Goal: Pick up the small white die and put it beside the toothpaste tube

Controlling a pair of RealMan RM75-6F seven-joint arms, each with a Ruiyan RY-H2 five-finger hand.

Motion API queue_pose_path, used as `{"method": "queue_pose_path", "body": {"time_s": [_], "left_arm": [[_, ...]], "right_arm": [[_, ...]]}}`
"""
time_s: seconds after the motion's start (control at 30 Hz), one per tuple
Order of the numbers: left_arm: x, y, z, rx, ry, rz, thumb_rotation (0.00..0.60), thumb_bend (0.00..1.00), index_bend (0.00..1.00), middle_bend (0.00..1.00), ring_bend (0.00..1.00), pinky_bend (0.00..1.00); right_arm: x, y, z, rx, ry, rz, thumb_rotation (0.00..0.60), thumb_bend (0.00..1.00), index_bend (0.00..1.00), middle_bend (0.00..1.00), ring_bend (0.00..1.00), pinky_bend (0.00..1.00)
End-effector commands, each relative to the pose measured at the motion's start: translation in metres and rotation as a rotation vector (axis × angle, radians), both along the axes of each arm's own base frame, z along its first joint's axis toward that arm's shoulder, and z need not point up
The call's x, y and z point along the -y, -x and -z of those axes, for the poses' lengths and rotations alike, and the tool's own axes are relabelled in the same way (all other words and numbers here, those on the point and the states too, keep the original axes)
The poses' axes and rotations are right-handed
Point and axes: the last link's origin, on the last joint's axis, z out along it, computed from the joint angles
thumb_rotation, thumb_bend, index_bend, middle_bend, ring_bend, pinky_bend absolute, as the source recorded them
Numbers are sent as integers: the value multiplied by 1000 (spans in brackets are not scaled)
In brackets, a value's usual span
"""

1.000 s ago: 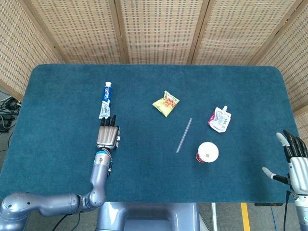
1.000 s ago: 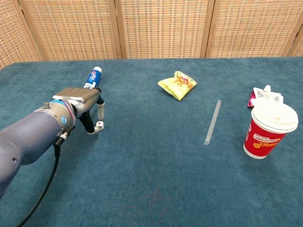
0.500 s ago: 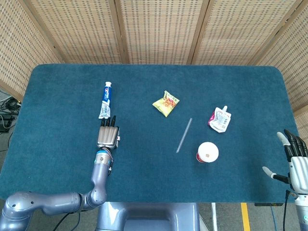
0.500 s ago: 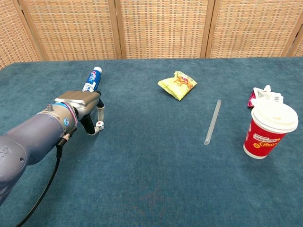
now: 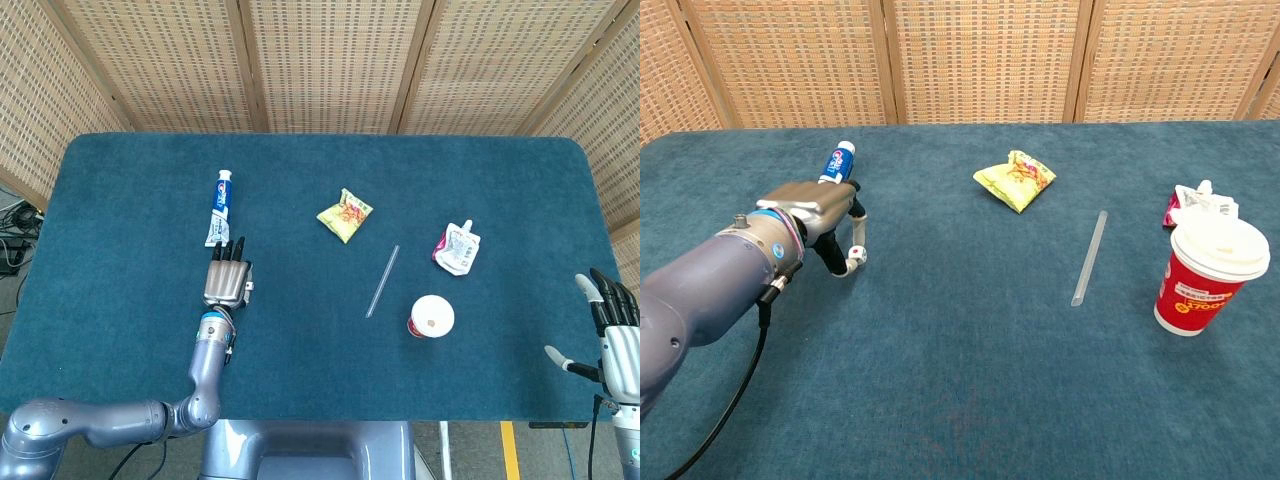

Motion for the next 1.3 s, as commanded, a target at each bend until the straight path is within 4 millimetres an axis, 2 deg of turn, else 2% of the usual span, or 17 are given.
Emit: {"method": "queue_pose_path", "body": {"time_s": [0.03, 0.27, 0.4, 0.53, 0.6, 0.67, 0.73, 0.8, 1.07, 1.3], "left_arm": [[-1, -5, -19, 54, -43, 30, 600, 394, 598, 0, 0, 0], [-5, -27, -75, 160, -130, 103, 600, 394, 596, 0, 0, 0], [-1, -34, -95, 169, -141, 137, 600, 393, 587, 0, 0, 0], [2, -34, -100, 162, -129, 146, 600, 378, 536, 0, 0, 0], [3, -33, -100, 156, -116, 143, 600, 366, 435, 0, 0, 0], [4, -31, -101, 145, -107, 143, 600, 343, 250, 0, 0, 0], [4, -29, -101, 134, -101, 144, 600, 314, 119, 0, 0, 0], [4, -28, -102, 127, -103, 147, 600, 297, 41, 0, 0, 0], [8, -20, -104, 127, -107, 147, 600, 298, 11, 0, 0, 0], [23, 4, -115, 150, -138, 150, 600, 298, 0, 0, 0, 0]], "right_arm": [[0, 0, 0, 0, -1, -1, 600, 52, 0, 0, 0, 0], [-1, -3, 2, -8, -5, -7, 600, 52, 0, 0, 0, 0], [-2, -3, 3, -10, -5, -7, 600, 52, 0, 0, 0, 0], [-3, -4, 2, -10, -4, -6, 600, 51, 0, 0, 0, 0], [-3, -4, 2, -10, -3, -7, 600, 52, 0, 0, 0, 0], [-4, -4, 2, -11, -3, -7, 600, 52, 0, 0, 0, 0], [-4, -4, 2, -11, -3, -7, 600, 51, 0, 0, 0, 0], [-3, -4, 2, -12, -4, -7, 600, 52, 0, 0, 0, 0], [-4, -5, 3, -18, -8, -6, 600, 52, 0, 0, 0, 0], [-3, -3, 4, -21, -14, 4, 600, 51, 0, 0, 0, 0]]}}
